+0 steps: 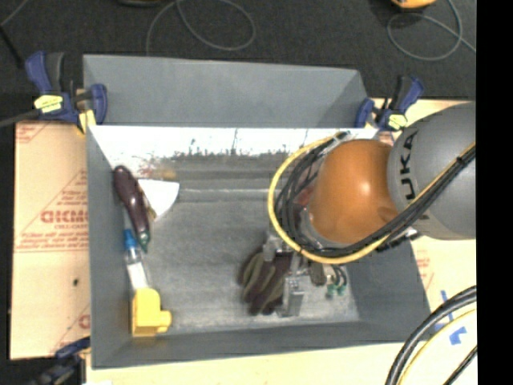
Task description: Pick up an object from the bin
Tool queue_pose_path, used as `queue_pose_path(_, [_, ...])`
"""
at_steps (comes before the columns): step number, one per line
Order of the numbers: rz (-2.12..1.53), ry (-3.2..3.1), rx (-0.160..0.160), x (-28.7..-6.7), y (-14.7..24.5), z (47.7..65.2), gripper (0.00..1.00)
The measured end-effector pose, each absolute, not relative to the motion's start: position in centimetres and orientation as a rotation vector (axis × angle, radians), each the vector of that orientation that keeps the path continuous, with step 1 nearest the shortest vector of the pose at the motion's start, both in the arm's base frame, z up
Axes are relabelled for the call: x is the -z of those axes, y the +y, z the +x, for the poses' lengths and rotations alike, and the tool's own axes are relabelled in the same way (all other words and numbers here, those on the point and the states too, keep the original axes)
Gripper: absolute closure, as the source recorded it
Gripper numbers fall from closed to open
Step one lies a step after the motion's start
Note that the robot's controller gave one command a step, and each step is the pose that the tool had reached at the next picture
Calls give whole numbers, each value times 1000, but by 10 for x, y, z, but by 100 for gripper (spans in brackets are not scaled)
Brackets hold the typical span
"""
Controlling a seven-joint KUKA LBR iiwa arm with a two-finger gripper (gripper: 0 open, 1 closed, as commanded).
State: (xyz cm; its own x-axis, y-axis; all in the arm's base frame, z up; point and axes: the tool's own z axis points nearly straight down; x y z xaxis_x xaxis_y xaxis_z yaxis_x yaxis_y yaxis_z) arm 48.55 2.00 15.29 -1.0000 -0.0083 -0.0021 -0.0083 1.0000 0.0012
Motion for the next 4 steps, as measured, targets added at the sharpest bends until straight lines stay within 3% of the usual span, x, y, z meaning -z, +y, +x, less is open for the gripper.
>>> queue_pose_path(1, [-280, 3119, 0, -118, 2, 518, 0])
queue_pose_path(2, [-490, 3097, -1, -68, -43, 543, 0])
queue_pose_path(4, [-525, 3087, -1, -70, -37, 545, 0])
